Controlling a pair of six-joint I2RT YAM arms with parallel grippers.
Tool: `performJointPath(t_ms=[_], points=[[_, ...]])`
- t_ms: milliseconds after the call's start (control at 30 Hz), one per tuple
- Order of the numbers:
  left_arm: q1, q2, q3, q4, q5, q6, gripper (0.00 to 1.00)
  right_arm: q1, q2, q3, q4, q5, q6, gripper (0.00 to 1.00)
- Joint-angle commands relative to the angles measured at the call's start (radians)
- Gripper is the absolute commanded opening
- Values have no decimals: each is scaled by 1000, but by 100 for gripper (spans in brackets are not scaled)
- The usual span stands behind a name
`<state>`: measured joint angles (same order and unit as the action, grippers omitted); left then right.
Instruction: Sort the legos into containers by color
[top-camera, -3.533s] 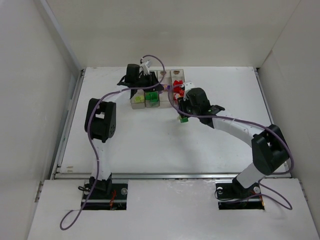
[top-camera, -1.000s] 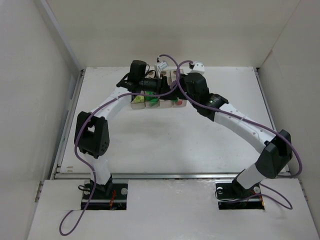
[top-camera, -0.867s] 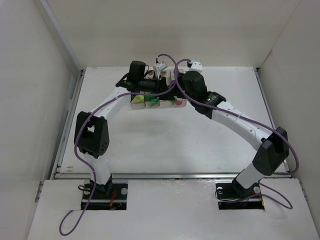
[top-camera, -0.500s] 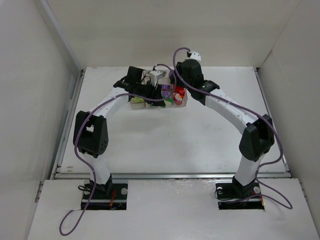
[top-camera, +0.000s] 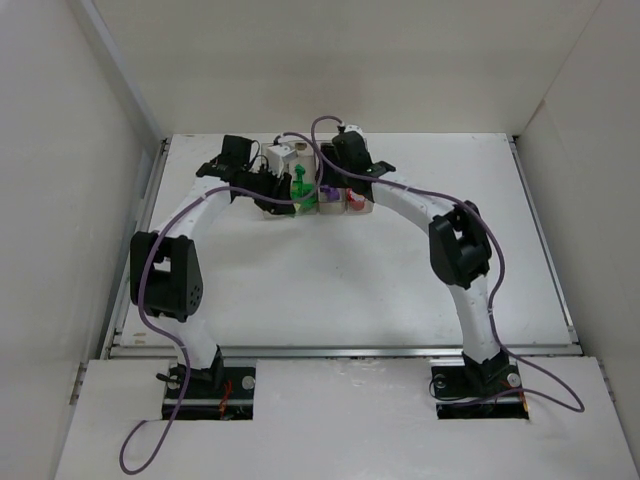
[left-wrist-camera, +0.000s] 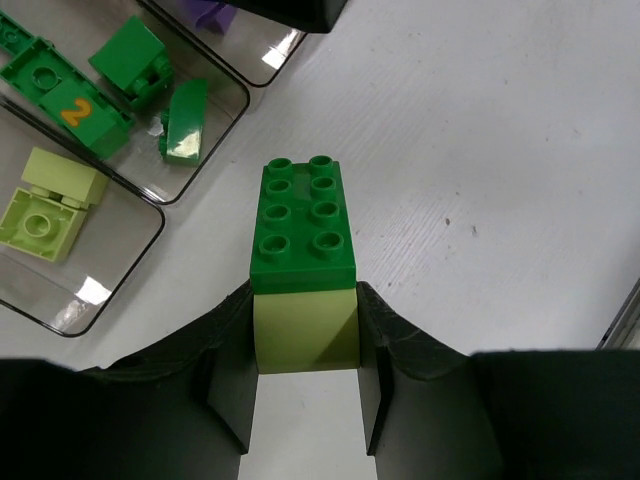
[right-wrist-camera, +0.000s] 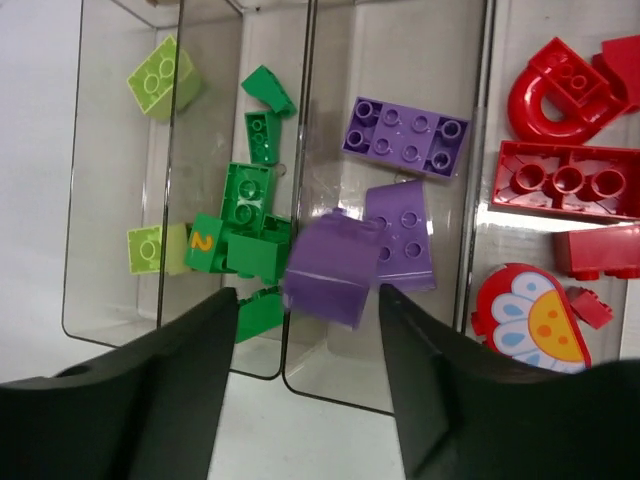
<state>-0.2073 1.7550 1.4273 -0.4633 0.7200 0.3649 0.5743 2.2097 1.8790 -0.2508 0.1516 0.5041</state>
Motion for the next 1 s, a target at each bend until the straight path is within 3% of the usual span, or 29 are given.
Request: performJointPath(t_ms=[0,100,233,367,500,633,767,967], points=[[6,-52,-13,-52,31,107,0,-10,-22,89,7,-61,-70,65],[6,-52,-13,-61,32,140,0,-10,-48,89,-11,-40,-79,80],[16,-52,5,-80,44,176,0,-42,-125,26,-2,-26,-111,86],[35,-52,56,-123,125,235,0,-54,-264,-107,71,-156,-310,86],[83,-43,116,-231,326,328,0,-63,-431,-274,93,-460,-562,86],[117,-14,139,-265,492,347,0,-19,-560,-420,102,-573,-688,78],[126,9,168,-314,582,335,0,79,-614,-457,102,-480,-791,69],[106,18,191,-354,591,335,0,159,-613,-448,123,-388,-832,65]])
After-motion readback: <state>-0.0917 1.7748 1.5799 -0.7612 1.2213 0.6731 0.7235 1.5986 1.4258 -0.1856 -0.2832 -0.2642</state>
